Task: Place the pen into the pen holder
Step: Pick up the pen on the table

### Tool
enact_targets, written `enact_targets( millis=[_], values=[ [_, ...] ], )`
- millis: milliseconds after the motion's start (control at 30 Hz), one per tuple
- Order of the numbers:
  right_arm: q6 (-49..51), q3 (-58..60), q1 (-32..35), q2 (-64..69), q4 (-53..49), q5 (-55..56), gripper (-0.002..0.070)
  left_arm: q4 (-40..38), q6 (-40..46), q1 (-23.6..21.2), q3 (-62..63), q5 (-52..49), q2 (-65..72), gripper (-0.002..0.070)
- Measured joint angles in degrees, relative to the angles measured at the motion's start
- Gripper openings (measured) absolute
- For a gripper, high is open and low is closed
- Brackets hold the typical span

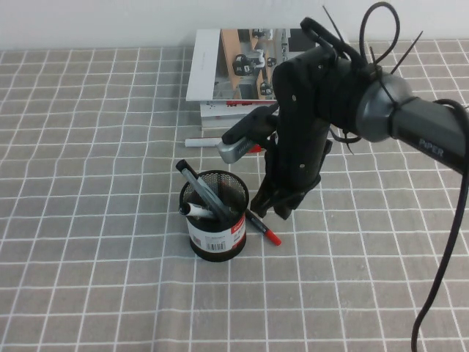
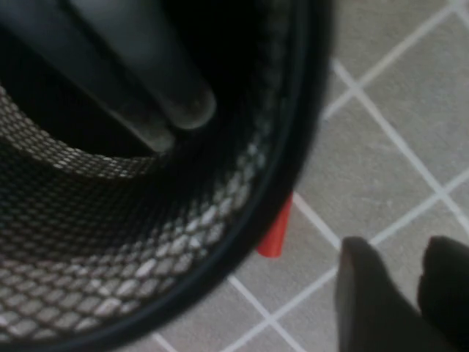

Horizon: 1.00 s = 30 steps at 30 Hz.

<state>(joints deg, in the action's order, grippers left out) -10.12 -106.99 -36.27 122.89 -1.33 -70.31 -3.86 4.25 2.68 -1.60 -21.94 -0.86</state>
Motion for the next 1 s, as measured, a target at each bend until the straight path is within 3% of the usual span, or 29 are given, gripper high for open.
enact_targets(
  millis=[100, 233, 1000],
  values=[
    [-0.40, -0.05, 0.00, 0.74, 0.93, 0.00, 0.0218, 0.00, 0.00, 0.00, 0.00, 0.00, 0.00, -0.0003],
    [-0.40, -0.05, -0.50, 0.85, 0.94, 0.00, 0.0266, 0.00, 0.00, 0.00, 0.00, 0.00, 0.00, -0.0003],
    [-2.99, -0.18, -2.61, 2.07, 1.87, 0.00, 0.0258, 0.00, 0.00, 0.00, 0.00, 0.00, 0.00, -0.0003]
  ],
)
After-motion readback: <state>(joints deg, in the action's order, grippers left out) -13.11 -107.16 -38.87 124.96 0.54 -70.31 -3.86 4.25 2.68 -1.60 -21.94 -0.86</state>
